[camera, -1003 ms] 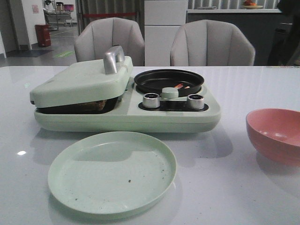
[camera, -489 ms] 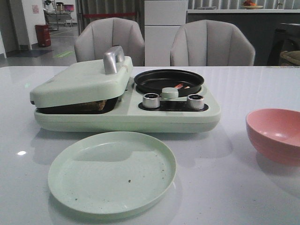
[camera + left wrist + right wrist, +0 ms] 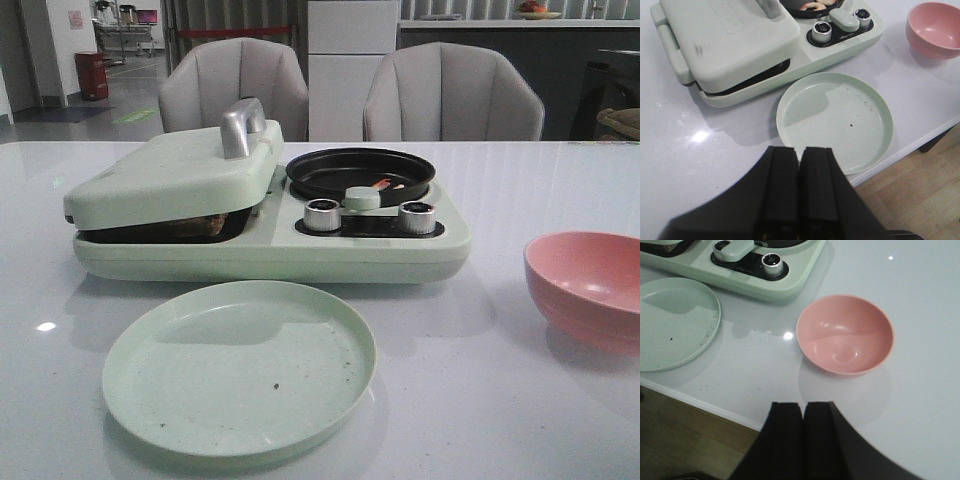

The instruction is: Make breakfast with bread and shrimp

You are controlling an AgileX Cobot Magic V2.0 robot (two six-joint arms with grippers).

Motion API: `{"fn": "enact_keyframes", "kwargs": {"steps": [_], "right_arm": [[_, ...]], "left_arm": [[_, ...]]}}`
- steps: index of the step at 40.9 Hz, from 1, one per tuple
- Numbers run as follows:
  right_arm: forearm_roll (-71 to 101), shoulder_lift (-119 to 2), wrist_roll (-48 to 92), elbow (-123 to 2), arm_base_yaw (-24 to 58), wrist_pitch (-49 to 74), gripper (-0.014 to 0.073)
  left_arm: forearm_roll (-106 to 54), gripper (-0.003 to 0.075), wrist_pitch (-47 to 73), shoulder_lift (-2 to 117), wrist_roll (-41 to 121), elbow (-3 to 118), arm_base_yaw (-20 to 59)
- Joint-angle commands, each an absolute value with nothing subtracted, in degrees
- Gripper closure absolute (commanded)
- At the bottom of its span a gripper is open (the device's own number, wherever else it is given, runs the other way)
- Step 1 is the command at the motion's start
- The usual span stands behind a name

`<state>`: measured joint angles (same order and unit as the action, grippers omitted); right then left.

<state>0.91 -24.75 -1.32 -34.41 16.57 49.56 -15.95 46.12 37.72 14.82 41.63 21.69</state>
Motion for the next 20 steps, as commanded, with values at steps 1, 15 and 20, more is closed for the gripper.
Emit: {"fn": "enact_keyframes", "kwargs": {"steps": [1, 15, 20], "right_arm": [[0.42, -24.92, -1.62, -35.53, 16.57, 45.45, 0.058], [0.42, -24.92, -1.58, -35.53, 16.57, 45.3, 0.0585], [0.42, -24.92, -1.58, -35.53, 16.57, 45.3, 0.0585]], "left_arm": [[-16.97, 0.0619, 42.38, 37.69, 14.22, 43.24, 22.15], [-16.97, 0.0619, 42.38, 37.69, 14.22, 43.24, 22.15], [-16.97, 0.0619, 42.38, 37.69, 14.22, 43.24, 22.15]]}}
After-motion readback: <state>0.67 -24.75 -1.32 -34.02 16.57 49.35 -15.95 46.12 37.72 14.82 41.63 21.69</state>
